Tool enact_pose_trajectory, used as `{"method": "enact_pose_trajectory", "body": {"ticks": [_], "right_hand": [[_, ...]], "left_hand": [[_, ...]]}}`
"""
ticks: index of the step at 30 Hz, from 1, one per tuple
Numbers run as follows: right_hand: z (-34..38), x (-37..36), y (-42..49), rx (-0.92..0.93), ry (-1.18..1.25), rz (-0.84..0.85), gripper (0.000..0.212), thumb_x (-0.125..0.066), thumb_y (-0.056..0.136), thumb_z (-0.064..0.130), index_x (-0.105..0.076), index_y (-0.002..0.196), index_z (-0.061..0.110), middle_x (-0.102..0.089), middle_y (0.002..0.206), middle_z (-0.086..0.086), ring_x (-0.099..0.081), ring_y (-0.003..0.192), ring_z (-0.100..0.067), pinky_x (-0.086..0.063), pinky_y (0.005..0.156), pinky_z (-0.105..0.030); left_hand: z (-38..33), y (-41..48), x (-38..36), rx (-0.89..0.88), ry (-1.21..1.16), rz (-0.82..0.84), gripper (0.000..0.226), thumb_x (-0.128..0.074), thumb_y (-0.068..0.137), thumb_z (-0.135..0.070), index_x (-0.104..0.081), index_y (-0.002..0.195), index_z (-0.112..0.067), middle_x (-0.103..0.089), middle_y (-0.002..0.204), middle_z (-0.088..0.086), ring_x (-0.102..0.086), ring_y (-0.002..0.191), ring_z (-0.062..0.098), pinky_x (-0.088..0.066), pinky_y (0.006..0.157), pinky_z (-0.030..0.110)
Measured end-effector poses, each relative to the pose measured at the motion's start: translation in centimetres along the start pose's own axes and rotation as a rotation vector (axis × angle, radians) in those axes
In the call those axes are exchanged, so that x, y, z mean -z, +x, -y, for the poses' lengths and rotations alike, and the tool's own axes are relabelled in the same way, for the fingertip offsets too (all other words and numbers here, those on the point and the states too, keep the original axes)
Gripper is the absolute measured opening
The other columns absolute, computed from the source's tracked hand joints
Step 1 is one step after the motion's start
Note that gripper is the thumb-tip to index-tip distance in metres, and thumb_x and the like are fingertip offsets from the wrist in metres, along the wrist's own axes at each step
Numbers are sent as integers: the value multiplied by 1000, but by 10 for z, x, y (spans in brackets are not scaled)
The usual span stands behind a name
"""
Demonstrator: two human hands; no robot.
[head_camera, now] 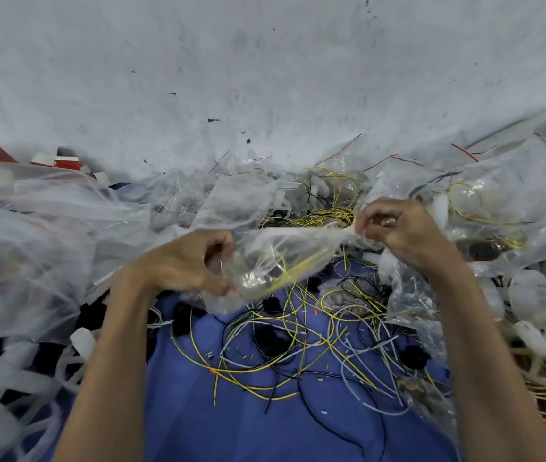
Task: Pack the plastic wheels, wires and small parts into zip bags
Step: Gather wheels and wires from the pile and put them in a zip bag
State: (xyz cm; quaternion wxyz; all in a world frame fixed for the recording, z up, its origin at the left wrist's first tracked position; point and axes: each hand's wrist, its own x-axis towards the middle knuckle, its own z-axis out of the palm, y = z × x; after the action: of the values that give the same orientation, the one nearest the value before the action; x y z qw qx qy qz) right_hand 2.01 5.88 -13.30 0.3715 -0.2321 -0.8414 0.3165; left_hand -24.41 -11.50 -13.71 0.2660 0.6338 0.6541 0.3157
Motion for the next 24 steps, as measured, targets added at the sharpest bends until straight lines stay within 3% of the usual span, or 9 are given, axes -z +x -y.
{"method": "enact_pose_trajectory", "body": {"ticks": [2, 4, 7, 10, 14, 16, 20, 22, 24], "right_hand": [[-11, -12, 2, -85, -34, -45, 40, -58, 80, -15, -57, 60, 19, -57, 70, 3, -53, 64, -13, -43, 60, -21], [-19, -16, 2, -302, 174, -3, 32, -45, 90, -9, -50, 68, 13, -52, 71, -4, -53, 65, -20, -45, 60, -28], [-30, -16, -4, -659, 166, 262, 9, -45, 97, 22, -45, 89, 18, -63, 86, -11, -67, 76, -32, -57, 66, -39], [-40, -15, -12, -812, 40, 396, 26, -59, 90, 31, -49, 97, 8, -72, 76, -6, -70, 76, -19, -58, 72, -31], [-44, -21, -13, -770, -128, 425, 18, -64, 87, 25, -50, 89, 14, -61, 54, 2, -49, 44, -4, -41, 43, -17], [-43, -24, -13, -728, -178, 464, 13, -60, 90, 24, -59, 93, 11, -56, 67, 0, -46, 53, -6, -35, 46, -17], [-35, -30, -11, -617, -87, 487, 5, -54, 91, 10, -58, 90, 11, -56, 74, -2, -50, 54, -7, -37, 48, -19], [-34, -32, -11, -597, -91, 434, 9, -54, 89, 6, -59, 97, 9, -62, 81, -4, -58, 64, -9, -44, 54, -21], [-35, -32, -11, -621, -61, 357, 10, -57, 87, 6, -62, 95, 9, -66, 84, -7, -62, 72, -15, -51, 63, -30]], "left_hand": [[-5, 1, -7, 94, 47, 243, 33, -85, 59, -19, -57, 77, -19, -58, 67, 0, -51, 64, 13, -40, 62, 30], [-7, 2, -14, 163, -37, 399, 27, -82, 69, -21, -62, 86, -14, -69, 74, 0, -63, 68, 13, -48, 70, 30], [-7, 6, -17, 228, -193, 346, 18, -65, 84, -20, -59, 93, -6, -72, 76, 9, -70, 67, 21, -54, 66, 27], [-7, 8, -14, 259, -134, 267, 11, -54, 93, -14, -57, 95, -3, -72, 74, 8, -70, 64, 18, -53, 59, 18], [-19, 21, -13, 142, 19, -37, 8, -56, 93, -16, -60, 89, -11, -70, 73, 1, -65, 60, 8, -50, 60, 15], [-37, 42, -36, 68, 157, -119, 13, -54, 94, -26, -58, 86, -17, -69, 77, 0, -64, 65, 10, -50, 65, 22], [-59, 85, -113, 150, 413, 199, 37, -37, 97, -50, -56, 96, -19, -58, 87, 2, -53, 77, 17, -49, 78, 32], [-52, 94, -131, 179, 480, 186, 48, -27, 95, -58, -51, 92, -17, -58, 93, 9, -56, 88, 24, -49, 89, 39], [-42, 93, -136, 157, 435, 111, 61, -20, 95, -60, -54, 93, -9, -52, 78, 4, -57, 77, 21, -50, 86, 38]]}}
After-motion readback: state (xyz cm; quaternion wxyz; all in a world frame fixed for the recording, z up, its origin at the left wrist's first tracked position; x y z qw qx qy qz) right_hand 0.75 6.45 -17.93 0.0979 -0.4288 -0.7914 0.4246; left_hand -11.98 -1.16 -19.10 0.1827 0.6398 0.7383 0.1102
